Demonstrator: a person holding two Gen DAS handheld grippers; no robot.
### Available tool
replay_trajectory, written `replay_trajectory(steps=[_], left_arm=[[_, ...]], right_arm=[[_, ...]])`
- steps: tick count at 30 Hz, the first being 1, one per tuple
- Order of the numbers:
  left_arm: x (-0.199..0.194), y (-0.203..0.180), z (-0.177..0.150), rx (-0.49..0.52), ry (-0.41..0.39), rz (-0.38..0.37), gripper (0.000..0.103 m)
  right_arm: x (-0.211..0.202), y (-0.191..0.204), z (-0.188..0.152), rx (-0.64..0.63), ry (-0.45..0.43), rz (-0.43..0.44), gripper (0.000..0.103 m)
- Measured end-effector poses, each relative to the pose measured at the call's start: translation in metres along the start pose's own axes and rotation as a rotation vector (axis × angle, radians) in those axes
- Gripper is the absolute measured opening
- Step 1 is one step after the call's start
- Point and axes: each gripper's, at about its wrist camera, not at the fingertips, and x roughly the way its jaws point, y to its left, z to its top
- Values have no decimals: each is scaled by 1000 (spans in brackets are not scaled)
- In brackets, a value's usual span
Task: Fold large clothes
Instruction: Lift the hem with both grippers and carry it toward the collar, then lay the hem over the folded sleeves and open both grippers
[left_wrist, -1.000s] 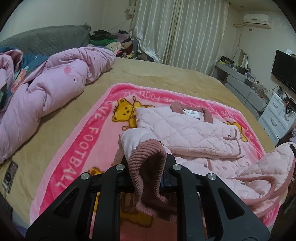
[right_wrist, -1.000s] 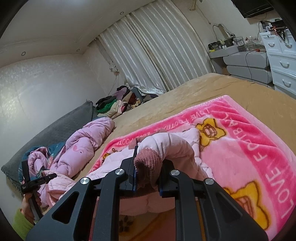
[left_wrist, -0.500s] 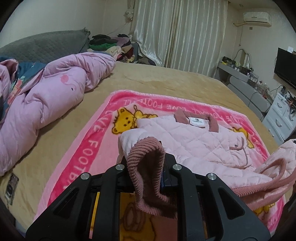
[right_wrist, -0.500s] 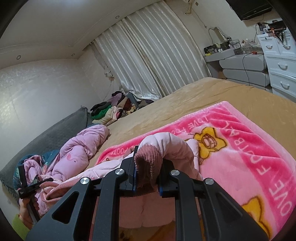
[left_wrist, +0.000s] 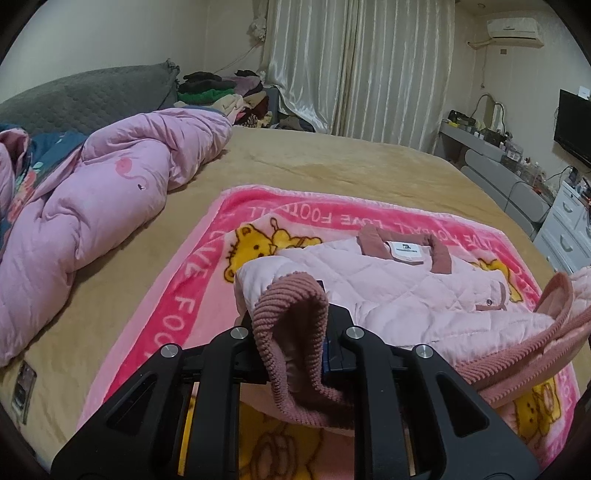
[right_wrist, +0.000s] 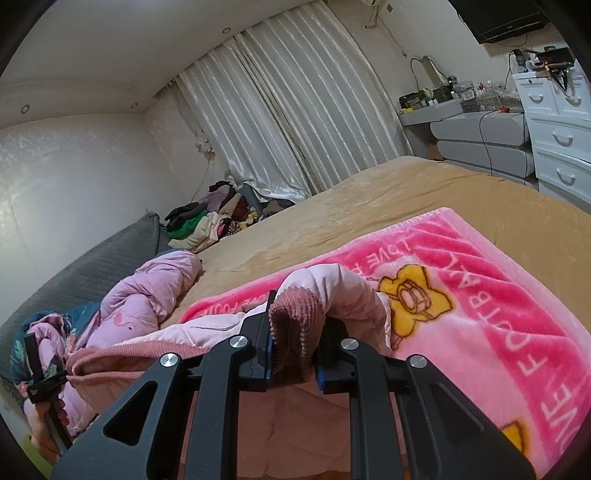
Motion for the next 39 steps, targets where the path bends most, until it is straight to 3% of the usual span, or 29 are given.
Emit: replay_trajectory(steps=[26, 39], left_arm=[[45, -2, 0, 13, -1, 28, 14], [83, -4, -7, 13, 22, 70, 19]], right_arm=[[55, -14, -7, -1, 34, -98, 15], [99, -14, -10, -20, 93, -174, 15]])
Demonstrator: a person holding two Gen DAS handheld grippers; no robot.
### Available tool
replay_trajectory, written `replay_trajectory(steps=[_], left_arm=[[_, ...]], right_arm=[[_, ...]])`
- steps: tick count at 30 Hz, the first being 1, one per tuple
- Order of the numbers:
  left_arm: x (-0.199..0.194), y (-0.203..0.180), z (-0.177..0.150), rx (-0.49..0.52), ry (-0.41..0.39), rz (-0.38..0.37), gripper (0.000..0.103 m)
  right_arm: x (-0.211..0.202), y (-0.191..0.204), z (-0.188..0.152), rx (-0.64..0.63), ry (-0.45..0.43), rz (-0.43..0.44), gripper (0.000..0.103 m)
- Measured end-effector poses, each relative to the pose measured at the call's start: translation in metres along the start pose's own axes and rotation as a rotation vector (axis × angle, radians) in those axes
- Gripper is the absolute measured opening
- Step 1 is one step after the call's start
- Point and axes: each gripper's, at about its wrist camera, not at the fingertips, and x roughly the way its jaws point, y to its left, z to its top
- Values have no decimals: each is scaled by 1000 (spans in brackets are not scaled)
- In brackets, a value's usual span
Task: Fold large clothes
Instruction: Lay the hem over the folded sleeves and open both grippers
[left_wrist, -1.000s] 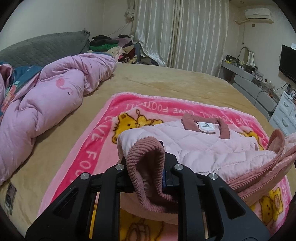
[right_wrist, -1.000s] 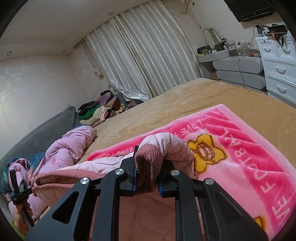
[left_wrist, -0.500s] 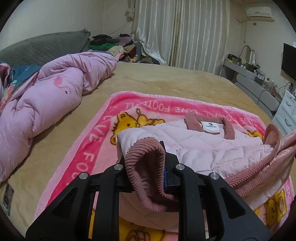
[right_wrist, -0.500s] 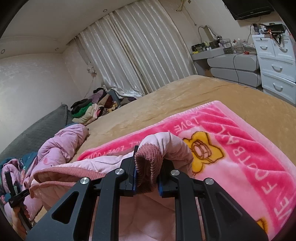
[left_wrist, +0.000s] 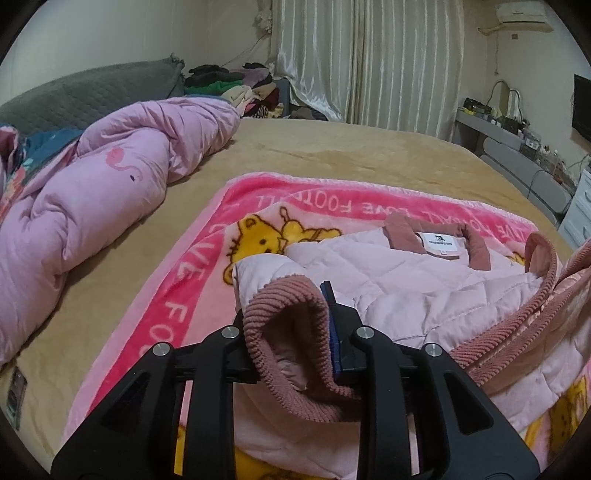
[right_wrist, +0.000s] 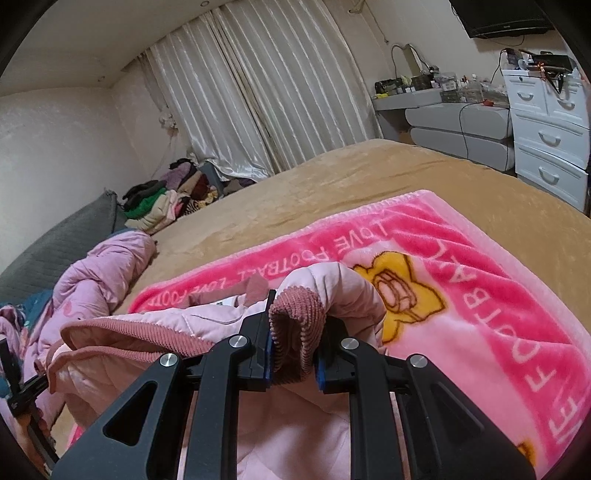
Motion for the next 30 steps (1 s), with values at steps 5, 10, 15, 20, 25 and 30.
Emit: replay_trajectory(steps=[5, 10, 15, 20, 25, 30], left_arm=[[15, -2, 0, -18, 14, -10, 22], [22, 2, 1, -63, 21, -62, 37], [12, 4, 2, -86, -9, -105, 59], [-2, -4, 0, -54, -49, -80, 76], [-8, -4, 0, -38, -50, -75, 77], [-14, 2, 1, -54, -48, -74, 85]], right_arm=[[28, 1, 0, -11, 50, -53, 15], [46, -2, -1, 8, 95, -75, 17], [62, -7, -2, 38, 138, -92, 17], [69, -8, -4, 61, 153, -102, 20], [61, -7, -1, 78, 146, -78, 25], [48, -9, 4, 107, 151, 21, 47]])
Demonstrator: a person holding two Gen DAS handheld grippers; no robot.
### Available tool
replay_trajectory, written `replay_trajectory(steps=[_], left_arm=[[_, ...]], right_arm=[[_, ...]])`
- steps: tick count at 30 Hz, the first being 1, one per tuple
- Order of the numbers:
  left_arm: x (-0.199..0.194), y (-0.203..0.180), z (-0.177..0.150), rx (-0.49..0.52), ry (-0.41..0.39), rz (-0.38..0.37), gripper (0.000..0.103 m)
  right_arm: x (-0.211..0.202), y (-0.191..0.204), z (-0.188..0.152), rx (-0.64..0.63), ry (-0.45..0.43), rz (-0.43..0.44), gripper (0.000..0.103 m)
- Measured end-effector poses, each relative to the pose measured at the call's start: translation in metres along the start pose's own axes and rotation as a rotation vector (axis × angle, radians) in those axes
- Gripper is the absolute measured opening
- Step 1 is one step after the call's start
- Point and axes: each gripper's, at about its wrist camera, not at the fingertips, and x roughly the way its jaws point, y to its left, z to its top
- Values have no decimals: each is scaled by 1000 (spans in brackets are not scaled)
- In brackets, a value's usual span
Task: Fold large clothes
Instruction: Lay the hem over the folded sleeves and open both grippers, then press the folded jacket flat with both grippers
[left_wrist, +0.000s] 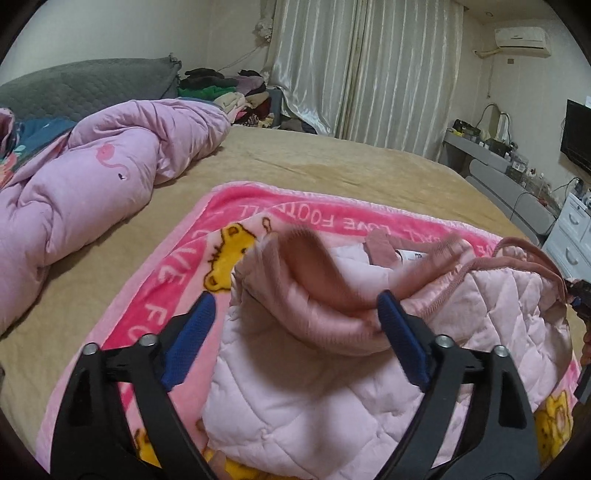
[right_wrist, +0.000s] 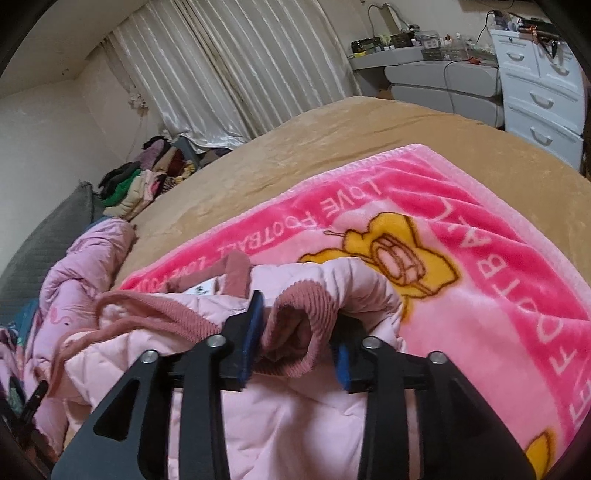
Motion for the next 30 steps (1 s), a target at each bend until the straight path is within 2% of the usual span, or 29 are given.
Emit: replay_trajectory(steps=[1, 2, 3, 11, 23, 30], left_arm=[[0, 0, 0, 0, 1, -1, 85], [-2, 0, 0, -2, 4, -6, 85], [-4, 0, 0, -3, 5, -5, 85], [-20, -4, 2, 14, -11, -6, 94], [-53, -8, -4, 22, -40, 22, 94], [-51, 1, -21, 33, -22, 66, 94]], right_arm=[[-3, 0, 0, 13, 2, 33, 66], [-6, 1, 1, 21, -2, 34, 95], [-13, 1, 1, 31, -27, 12, 99], [-45, 10, -2, -37, -46, 24, 99], [-119, 25, -30, -190, -134, 46, 99], [-137, 26, -47, -296, -166, 0, 99]])
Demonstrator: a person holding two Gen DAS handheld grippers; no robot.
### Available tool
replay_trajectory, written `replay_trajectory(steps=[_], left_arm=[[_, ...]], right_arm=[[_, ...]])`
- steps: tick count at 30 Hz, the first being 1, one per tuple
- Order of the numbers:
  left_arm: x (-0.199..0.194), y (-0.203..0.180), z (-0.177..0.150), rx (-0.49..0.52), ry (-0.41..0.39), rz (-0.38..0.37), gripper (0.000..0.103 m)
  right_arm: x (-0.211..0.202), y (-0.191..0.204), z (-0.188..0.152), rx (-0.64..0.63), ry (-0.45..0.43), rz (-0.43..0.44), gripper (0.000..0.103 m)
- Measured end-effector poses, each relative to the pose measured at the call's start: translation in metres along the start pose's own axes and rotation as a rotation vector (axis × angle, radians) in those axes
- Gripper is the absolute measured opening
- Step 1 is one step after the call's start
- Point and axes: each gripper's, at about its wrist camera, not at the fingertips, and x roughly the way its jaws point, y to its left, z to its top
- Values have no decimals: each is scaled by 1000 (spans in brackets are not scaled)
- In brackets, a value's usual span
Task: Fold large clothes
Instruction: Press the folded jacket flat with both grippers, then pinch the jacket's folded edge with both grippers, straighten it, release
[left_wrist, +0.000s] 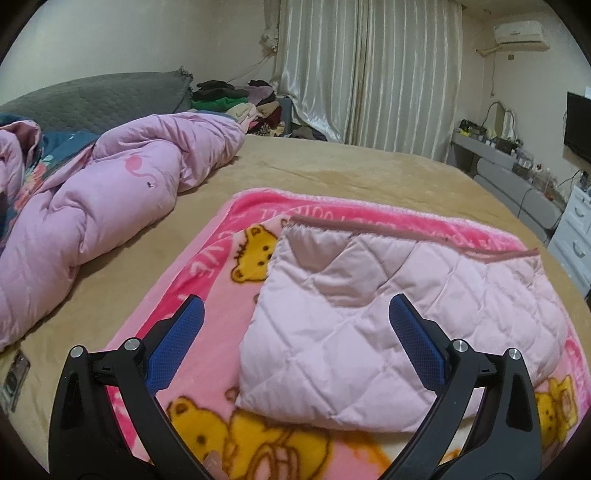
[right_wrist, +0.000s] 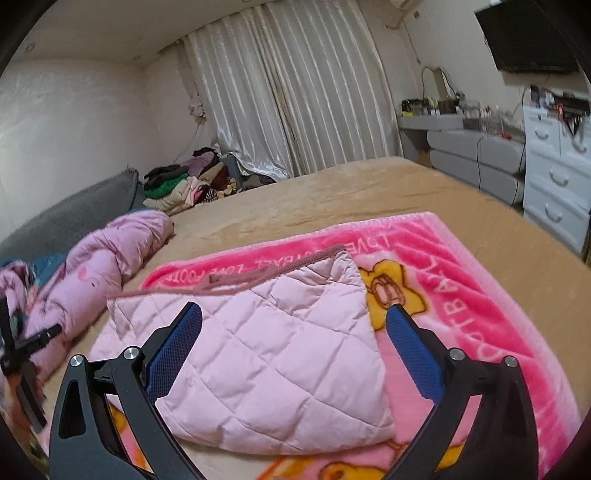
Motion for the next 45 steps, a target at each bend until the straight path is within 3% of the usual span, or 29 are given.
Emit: replay_trajectory(steps=[6, 15, 20, 22, 27, 34, 36, 39, 40, 41, 44, 45], left_arm=[[24, 12, -27, 7, 60, 27, 94], [71, 30, -57, -29, 196, -16, 94], [88, 29, -61, -41, 235, -49, 94], [92, 24, -62, -39, 239, -69, 94], [98, 13, -64, -9, 240, -67, 94], [108, 12, -65, -3, 245, -70, 94], [112, 13, -66, -6, 248, -70, 94], [113, 9, -67, 6, 244, -53, 93], [112, 7, -67, 16, 241, -48, 82], [110, 4, -66, 20, 236, -51, 60], [103, -2, -63, 56, 208, -39, 30], [98, -6, -61, 76, 191, -44, 26]], right_arm=[[24, -8, -22, -30, 68, -42, 99], [86, -25, -47, -58, 178, -132, 99], [114, -28, -55, -65, 231, -116, 98], [121, -25, -58, -79, 246, -120, 86], [128, -22, -67, -97, 244, -146, 78], [134, -25, -75, -85, 240, -144, 75], [134, -24, -77, -70, 233, -154, 53], [130, -18, -81, -86, 205, -166, 37], [127, -14, -82, -101, 187, -173, 35], [124, -12, -81, -107, 176, -175, 31], [115, -13, -75, -84, 142, -161, 26], [111, -13, -71, -76, 127, -151, 25]])
